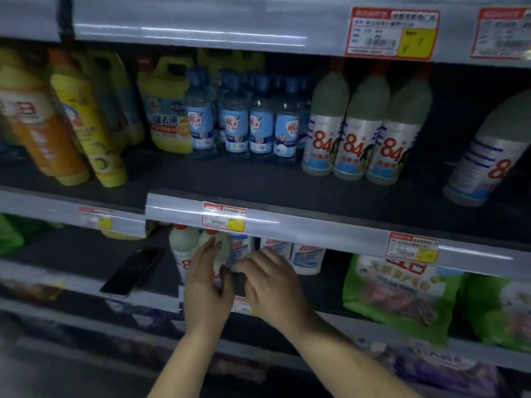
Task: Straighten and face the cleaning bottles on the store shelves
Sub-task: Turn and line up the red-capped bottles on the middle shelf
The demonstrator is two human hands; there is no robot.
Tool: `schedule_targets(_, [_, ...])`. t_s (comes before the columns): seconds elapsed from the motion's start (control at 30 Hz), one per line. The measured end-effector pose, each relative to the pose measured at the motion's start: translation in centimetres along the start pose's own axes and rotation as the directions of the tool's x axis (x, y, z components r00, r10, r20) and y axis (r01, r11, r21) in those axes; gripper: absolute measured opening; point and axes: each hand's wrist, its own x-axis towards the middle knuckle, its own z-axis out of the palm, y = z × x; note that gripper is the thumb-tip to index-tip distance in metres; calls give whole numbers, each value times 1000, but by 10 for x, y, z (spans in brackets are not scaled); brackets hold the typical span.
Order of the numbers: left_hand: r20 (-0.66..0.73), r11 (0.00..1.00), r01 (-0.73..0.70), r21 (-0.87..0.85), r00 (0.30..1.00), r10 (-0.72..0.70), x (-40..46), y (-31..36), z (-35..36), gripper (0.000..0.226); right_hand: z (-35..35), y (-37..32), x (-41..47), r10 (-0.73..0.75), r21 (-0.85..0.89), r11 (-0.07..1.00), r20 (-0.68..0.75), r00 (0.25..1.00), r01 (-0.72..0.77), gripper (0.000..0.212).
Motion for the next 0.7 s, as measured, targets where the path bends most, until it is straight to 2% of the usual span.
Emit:
schedule_targets(0.07, [-18, 997, 73, 26, 997, -72, -3, -16, 0, 36, 17, 4, -8, 44, -11, 999, 117, 992, -43, 26])
schedule_targets(0.13, [-12, 991, 127, 47, 992, -126, -1, -28, 2, 36, 31, 9, -12, 116, -10, 993, 210, 971, -116, 30])
schedule_targets(0.23, [11, 973, 213, 86, 977, -214, 5, -39, 7, 42, 44, 13, -7, 217, -4, 974, 294, 931, -226, 21])
schedule_targets(0.43, [52, 961, 241, 136, 967, -250, 30, -52, 24, 50, 63, 15, 7, 271, 14, 954, 374, 887, -298, 29])
schedule_targets(0.57, [25, 957, 273, 99, 961, -277, 41, -50, 32, 35, 65, 15, 11, 304, 18, 941, 387, 870, -337, 39])
schedule_targets(0.7, [-8, 951, 273, 147, 962, -275, 47, -47, 35, 28, 64, 18, 13, 323, 5, 933, 428, 844, -359, 42])
